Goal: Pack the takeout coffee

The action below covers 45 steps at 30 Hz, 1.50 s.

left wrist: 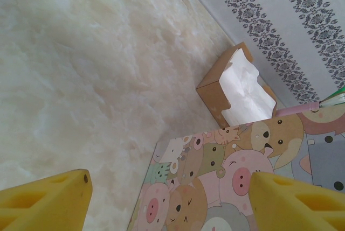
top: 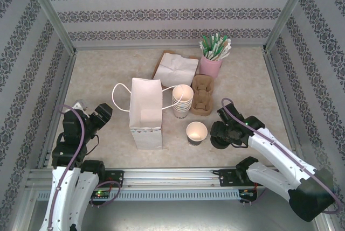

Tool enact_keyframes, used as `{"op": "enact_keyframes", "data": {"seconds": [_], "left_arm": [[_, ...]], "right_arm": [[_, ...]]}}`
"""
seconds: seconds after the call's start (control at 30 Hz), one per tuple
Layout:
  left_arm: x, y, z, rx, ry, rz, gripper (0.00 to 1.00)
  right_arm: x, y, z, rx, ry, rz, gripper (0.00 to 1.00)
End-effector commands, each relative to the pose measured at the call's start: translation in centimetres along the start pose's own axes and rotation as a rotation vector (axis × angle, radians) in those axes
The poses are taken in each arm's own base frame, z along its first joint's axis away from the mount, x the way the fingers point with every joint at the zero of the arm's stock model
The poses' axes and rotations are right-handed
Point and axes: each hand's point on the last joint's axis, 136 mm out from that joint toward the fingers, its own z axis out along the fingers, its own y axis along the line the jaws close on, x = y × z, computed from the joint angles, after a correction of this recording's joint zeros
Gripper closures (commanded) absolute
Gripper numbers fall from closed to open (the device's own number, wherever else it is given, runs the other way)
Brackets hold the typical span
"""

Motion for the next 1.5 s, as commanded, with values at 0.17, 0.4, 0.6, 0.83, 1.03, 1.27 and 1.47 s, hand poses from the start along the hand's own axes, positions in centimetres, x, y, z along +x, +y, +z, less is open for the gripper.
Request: {"op": "enact_keyframes", "data": {"seconds": [0.17, 0.4, 0.6, 0.83, 1.03, 1.27, 1.47], "left_arm": [[-0.3, -0.1, 0.1, 0.006, -0.009, 0.007, 0.23], [-0.2, -0.1, 0.1, 0.008, -0.007, 0.006, 0.23], [-0.2, -0.1, 0.1, 0.009, -0.008, 0.004, 0.23], [-0.2, -0.2, 0.1, 0.01, -0.007, 0.003, 0.23], [-0.2, -0.2, 0.1, 0.011, -0.006, 0.004, 0.23], [-0.3, -0.2, 0.0, 0.012, -0.008, 0.007, 0.23], [-0.4, -0.3, 0.0, 0.012, -0.013, 0.008, 0.23]], "right_arm": [[0.2, -1.3, 0.2, 0.055, -0.001, 0.005, 0.16], [0.4, -1.2, 0.8, 0.054, 0.008, 0.005, 0.17], [0.4, -1.2, 0.9, 0.048, 0.006, 0.012, 0.2], [0.5, -1.2, 1.2, 0.037, 0.006, 0.022, 0.22], [0.4, -1.1, 1.2, 0.025, 0.002, 0.032, 0.24], [0.1, -1.0, 0.3, 0.011, -0.011, 0.031, 0.3], [-0.4, -0.8, -1.4, -0.001, -0.028, 0.007, 0.3]]}}
